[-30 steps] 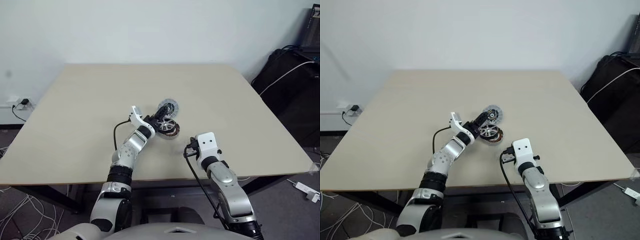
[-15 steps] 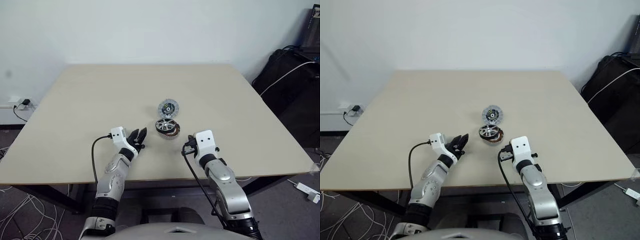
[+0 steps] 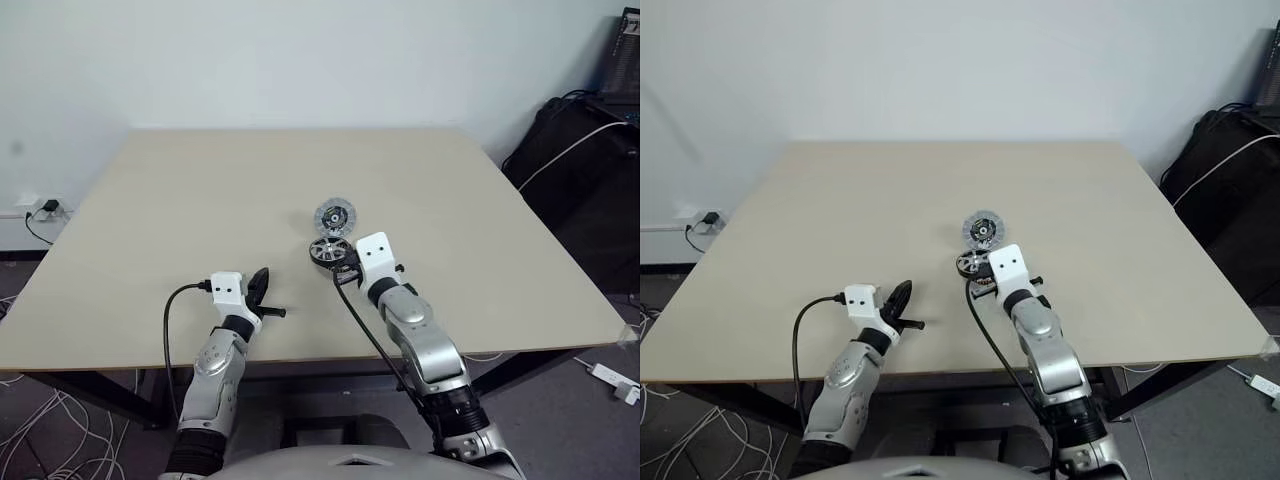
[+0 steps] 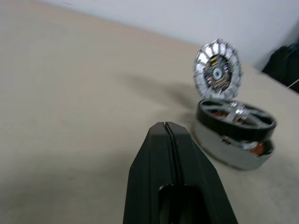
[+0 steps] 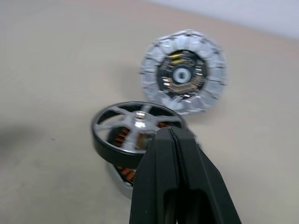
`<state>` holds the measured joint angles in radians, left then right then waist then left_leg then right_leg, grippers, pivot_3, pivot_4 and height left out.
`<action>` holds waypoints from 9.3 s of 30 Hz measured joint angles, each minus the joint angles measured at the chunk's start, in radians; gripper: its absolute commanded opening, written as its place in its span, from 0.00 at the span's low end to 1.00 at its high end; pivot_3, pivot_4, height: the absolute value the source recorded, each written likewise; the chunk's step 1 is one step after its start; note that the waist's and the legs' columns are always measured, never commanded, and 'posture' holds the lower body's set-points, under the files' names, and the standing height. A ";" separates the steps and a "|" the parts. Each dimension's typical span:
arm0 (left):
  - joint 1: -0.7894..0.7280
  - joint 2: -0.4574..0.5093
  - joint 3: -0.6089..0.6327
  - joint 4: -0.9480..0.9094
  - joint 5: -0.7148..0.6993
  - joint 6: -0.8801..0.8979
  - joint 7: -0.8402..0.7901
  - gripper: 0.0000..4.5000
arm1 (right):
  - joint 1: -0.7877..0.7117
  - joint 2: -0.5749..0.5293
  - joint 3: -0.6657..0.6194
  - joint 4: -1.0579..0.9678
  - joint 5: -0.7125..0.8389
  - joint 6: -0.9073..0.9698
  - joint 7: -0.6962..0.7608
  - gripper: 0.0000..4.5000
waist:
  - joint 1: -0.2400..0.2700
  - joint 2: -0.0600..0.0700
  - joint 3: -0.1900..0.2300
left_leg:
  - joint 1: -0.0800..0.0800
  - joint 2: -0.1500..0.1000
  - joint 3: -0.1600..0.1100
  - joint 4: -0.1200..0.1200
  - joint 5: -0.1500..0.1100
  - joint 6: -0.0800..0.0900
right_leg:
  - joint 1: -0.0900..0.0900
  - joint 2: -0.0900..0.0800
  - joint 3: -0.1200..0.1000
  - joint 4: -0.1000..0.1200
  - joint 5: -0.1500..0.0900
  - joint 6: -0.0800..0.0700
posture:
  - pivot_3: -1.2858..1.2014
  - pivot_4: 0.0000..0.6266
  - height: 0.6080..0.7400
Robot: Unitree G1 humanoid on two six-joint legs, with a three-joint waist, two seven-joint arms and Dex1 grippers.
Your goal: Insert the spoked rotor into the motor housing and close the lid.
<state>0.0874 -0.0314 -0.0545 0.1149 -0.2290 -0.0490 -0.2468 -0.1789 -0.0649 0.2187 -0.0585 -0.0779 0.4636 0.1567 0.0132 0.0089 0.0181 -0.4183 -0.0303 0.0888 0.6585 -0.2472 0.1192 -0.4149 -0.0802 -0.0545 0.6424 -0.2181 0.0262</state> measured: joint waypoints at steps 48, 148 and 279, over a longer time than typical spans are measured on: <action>0.058 0.055 -0.139 0.000 0.070 -0.068 -0.169 0.00 | -0.370 0.049 0.018 0.446 -0.109 0.131 -0.076 0.00 | -0.027 0.004 -0.001 | 0.000 0.000 0.000 -0.006 0.002 -0.003 | -0.003 0.000 0.000 0.001 -0.001 -0.002 | 0.52 0.00 1.00; 0.049 0.052 -0.140 0.001 0.051 -0.022 -0.194 0.00 | -0.205 -0.011 0.016 0.164 -0.016 0.202 0.081 0.49 | -0.023 0.002 -0.001 | -0.001 0.000 0.000 -0.007 0.001 -0.002 | -0.006 0.000 0.000 0.000 -0.002 -0.003 | 0.52 0.00 1.00; 0.053 0.035 -0.135 0.001 0.052 -0.027 -0.192 0.00 | -0.277 -0.057 0.047 0.147 0.025 0.457 0.129 0.00 | -0.025 0.003 -0.001 | -0.003 0.000 0.000 -0.007 0.001 -0.002 | -0.007 -0.001 0.000 0.001 -0.002 -0.004 | 0.52 0.00 1.00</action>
<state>0.1403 0.0040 -0.1898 0.1155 -0.1772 -0.0759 -0.4387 -0.4554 -0.1220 0.2655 0.0886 -0.0533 0.9208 0.2854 -0.0116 0.0118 0.0169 -0.4209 -0.0303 0.0888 0.6515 -0.2457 0.1169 -0.4218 -0.0807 -0.0545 0.6431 -0.2199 0.0226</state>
